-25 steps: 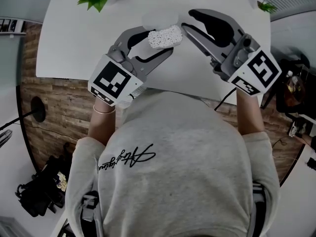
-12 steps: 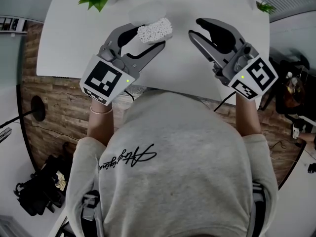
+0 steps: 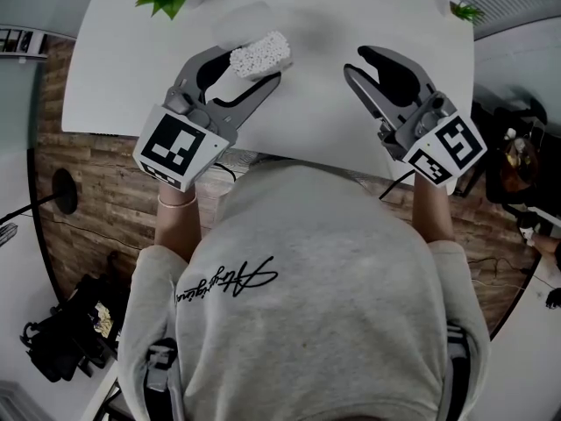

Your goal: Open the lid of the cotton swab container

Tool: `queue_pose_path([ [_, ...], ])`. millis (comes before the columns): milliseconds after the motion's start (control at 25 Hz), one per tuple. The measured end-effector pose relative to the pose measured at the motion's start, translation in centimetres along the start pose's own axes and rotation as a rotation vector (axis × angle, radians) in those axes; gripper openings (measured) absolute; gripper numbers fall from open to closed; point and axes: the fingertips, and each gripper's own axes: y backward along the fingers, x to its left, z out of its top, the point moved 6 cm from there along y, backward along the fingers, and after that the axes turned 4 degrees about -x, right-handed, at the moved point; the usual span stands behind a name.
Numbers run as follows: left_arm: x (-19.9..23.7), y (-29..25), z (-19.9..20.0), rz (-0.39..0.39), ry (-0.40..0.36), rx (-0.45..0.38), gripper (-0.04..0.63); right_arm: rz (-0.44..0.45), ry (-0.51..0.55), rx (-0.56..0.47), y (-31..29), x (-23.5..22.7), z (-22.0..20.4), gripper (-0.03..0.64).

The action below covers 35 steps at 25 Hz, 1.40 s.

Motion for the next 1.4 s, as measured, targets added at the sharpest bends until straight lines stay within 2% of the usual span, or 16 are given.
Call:
queue_pose_path([
  [360,-1.0,-0.3,-0.1,0.035,0.008,0.016,0.221,-0.033,-0.001,0.014,1.8,-0.5,-1.4,0.135],
  [920,-2.4,-1.2,0.1,0.087,0.017,0.02,0.219,-0.009,-0.015,0.005,3.4,-1.2,-1.7,0.132],
  [1400,-3.4,-2.1,0.8,0.119,0.028,-0.011,0.216,0.031,-0.001,0.001,4.0,-1.8,-1.5,0.065],
])
